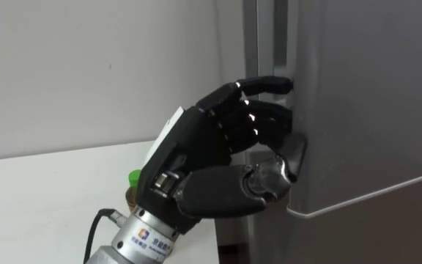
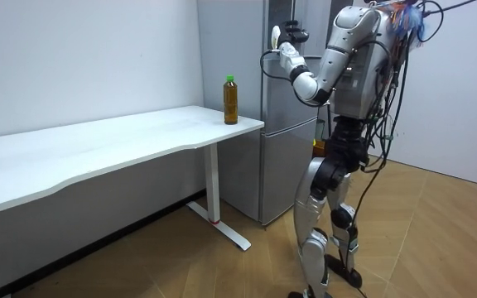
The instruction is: Put the bottle in the upper fridge
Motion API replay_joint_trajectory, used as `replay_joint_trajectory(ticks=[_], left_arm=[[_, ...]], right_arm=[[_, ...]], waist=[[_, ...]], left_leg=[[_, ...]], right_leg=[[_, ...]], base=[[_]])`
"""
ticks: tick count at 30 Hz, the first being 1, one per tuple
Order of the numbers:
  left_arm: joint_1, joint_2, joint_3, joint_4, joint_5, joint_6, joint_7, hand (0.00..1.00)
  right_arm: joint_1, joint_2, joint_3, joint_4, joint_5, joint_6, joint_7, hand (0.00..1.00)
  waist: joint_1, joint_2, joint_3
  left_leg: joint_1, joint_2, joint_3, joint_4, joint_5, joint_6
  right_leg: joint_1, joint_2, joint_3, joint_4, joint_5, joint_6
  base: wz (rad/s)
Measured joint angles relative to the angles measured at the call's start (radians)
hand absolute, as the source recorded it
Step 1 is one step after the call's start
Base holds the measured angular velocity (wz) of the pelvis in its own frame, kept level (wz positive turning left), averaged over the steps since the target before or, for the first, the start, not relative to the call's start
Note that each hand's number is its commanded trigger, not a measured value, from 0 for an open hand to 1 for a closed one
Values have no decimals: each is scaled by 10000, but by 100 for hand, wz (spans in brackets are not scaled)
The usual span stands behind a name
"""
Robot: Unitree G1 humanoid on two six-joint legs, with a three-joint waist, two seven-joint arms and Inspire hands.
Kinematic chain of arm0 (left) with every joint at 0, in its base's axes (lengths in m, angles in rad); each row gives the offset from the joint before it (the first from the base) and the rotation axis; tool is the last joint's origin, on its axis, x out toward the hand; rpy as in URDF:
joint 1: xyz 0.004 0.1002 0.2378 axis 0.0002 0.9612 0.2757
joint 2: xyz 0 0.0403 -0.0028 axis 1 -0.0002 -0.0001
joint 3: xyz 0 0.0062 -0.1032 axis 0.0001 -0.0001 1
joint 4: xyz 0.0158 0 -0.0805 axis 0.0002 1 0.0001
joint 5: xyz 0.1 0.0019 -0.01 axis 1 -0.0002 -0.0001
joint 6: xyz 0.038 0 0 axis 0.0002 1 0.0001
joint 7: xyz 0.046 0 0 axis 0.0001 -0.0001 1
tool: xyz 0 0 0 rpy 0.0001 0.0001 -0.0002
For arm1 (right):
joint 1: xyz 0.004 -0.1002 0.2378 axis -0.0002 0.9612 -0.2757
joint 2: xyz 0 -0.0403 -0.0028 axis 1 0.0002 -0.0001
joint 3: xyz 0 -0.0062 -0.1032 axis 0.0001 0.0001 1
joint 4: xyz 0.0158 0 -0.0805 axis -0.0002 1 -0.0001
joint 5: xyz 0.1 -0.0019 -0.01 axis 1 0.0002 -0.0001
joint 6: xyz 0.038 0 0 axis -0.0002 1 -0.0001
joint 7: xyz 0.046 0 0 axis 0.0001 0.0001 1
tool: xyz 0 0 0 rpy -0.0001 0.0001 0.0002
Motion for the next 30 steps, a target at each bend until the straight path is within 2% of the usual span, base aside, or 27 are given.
replay_joint_trajectory(ticks=[8, 16, 20, 26, 30], left_arm=[[0, 22, -3, -3, 7, -10, 0, 0], [0, 33, -16, -1, 7, -3, -1, 0], [-1, 26, -92, 0, -8, -4, -2, 0], [-5, -77, -307, -7, 8, -17, -3, 0], [-52, -206, -679, -6, 12, -148, -3, 0]], right_arm=[[-15, -21, 18, -18, 0, -6, 0, 0], [-29, -40, 38, -19, 55, -17, -71, 0], [-37, -33, 381, -22, 75, -50, -279, 0], [-52, -4, 585, -30, 98, -83, -345, 0], [-153, -3, 748, -25, 120, -83, -367, 0]], waist=[[20, 47, -32], [7, 117, -30], [-11, 119, -30], [-28, 80, -20], [-87, 70, -22]], left_leg=[[3, -4, 1, -8, 3, 5], [-5, -4, -1, 23, 13, 21], [-12, -4, 1, 32, 26, 42], [-93, 0, 2, 42, 46, 74], [-176, 12, 75, 51, 79, 125]], right_leg=[[-21, 0, 79, 6, 8, 3], [8, 0, 71, -1, 39, 5], [15, -1, 123, 5, 53, 2], [-59, -7, 100, 9, 99, 7], [-197, -4, 241, -3, 252, 31]], base=[[0], [0], [0], [0], [-3]])
